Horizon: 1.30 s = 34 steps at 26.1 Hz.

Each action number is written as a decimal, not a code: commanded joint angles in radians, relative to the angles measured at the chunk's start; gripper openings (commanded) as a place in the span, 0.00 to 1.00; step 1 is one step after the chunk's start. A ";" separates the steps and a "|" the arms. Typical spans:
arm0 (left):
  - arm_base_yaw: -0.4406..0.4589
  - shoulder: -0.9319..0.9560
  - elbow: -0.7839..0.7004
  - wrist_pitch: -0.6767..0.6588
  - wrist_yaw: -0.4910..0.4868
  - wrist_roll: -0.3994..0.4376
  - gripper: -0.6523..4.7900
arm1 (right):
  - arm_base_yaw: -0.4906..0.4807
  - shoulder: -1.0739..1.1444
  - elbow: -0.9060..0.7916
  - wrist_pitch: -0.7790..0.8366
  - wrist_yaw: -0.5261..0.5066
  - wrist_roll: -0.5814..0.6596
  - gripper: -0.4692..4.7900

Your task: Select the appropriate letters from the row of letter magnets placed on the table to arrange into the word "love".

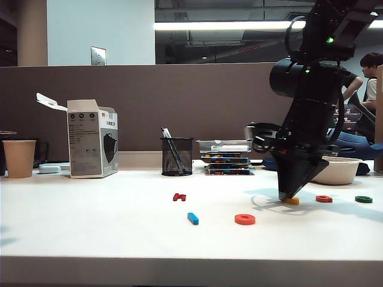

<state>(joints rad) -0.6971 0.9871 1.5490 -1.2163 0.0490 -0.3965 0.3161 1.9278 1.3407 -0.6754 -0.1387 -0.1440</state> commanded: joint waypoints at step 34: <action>0.001 -0.017 0.005 -0.031 0.000 0.004 0.11 | 0.195 -0.138 -0.226 -0.009 0.036 0.257 0.08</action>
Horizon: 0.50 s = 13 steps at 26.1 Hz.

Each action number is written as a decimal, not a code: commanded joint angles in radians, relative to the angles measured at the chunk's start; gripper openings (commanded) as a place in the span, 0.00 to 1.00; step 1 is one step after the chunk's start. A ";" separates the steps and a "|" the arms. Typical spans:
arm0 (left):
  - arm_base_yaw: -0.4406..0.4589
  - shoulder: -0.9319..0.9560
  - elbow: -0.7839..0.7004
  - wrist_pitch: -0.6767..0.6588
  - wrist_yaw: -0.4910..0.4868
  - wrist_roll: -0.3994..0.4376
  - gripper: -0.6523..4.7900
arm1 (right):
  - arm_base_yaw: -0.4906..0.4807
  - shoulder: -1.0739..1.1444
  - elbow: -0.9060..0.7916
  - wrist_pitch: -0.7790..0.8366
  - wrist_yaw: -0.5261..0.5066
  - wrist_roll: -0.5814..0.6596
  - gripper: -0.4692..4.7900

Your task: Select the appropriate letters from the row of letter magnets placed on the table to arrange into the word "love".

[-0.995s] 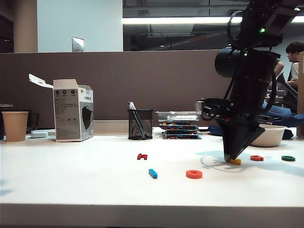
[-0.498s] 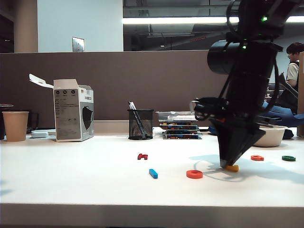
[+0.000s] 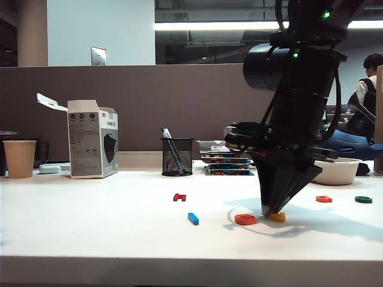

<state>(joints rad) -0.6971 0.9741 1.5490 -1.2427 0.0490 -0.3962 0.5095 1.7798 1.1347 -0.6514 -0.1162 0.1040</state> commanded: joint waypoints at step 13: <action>0.001 -0.008 0.005 -0.005 0.000 0.004 0.11 | -0.010 -0.065 -0.109 -0.021 0.069 0.013 0.08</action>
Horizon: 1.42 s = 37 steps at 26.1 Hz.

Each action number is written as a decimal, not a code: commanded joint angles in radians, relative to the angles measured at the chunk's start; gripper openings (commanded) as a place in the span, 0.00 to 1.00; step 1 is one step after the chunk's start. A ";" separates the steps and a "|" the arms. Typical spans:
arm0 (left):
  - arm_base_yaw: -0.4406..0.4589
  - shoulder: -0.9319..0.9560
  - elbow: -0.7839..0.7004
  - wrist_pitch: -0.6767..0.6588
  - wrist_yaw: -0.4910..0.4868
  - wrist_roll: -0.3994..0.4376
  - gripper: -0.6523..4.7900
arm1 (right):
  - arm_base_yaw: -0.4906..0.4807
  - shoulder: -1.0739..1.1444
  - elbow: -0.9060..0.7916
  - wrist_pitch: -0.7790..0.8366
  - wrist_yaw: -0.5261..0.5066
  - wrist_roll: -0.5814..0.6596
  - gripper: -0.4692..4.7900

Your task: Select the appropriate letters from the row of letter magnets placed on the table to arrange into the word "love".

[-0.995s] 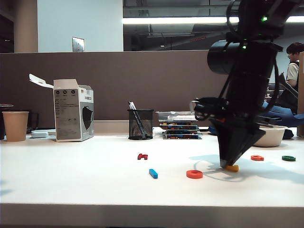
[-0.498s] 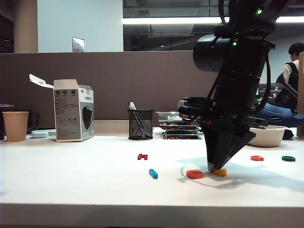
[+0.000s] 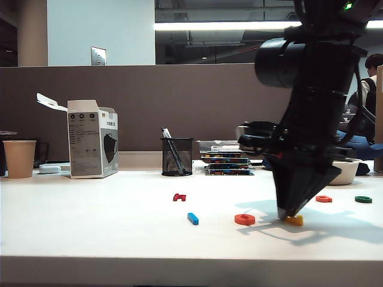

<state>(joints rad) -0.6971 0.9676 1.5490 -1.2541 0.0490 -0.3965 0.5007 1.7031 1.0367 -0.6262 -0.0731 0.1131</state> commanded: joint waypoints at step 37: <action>0.001 -0.010 0.005 -0.016 0.000 0.005 0.11 | -0.154 0.013 0.347 -0.247 0.341 0.103 0.39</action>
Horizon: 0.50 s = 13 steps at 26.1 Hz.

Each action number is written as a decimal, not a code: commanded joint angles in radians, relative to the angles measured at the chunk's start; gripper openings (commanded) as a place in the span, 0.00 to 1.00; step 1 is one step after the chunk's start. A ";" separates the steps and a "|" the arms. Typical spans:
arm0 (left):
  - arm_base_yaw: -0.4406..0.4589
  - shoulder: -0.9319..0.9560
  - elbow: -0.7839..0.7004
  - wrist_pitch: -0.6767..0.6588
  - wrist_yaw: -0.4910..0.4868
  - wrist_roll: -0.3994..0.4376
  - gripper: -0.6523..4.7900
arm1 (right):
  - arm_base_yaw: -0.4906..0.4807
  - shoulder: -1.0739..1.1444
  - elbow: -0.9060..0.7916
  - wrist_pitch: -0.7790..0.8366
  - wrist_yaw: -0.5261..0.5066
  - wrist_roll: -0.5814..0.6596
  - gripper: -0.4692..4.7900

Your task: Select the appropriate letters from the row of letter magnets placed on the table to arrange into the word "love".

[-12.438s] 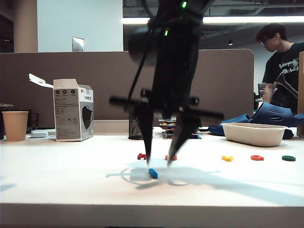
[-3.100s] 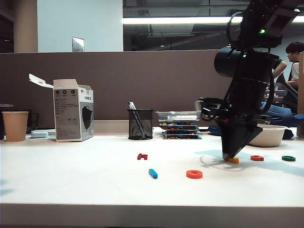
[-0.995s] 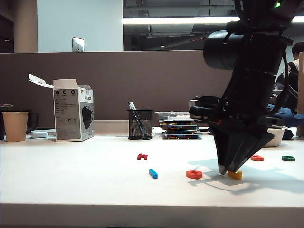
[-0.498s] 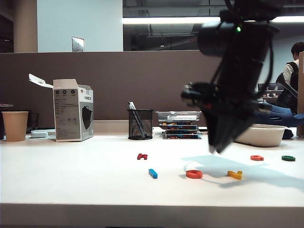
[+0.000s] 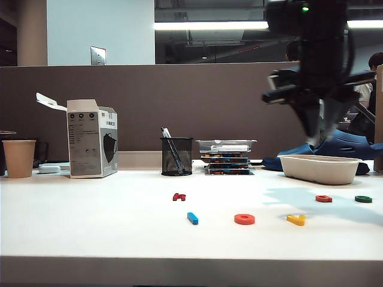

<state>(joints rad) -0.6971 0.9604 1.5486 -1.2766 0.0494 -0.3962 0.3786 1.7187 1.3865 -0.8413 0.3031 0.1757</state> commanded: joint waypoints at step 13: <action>0.001 -0.002 0.005 0.007 -0.001 0.049 0.11 | -0.240 0.031 -0.003 -0.022 -0.247 0.051 0.52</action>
<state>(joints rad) -0.6971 0.9611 1.5490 -1.2766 0.0490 -0.3523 0.1444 1.7359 1.3796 -0.8791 0.1001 0.2428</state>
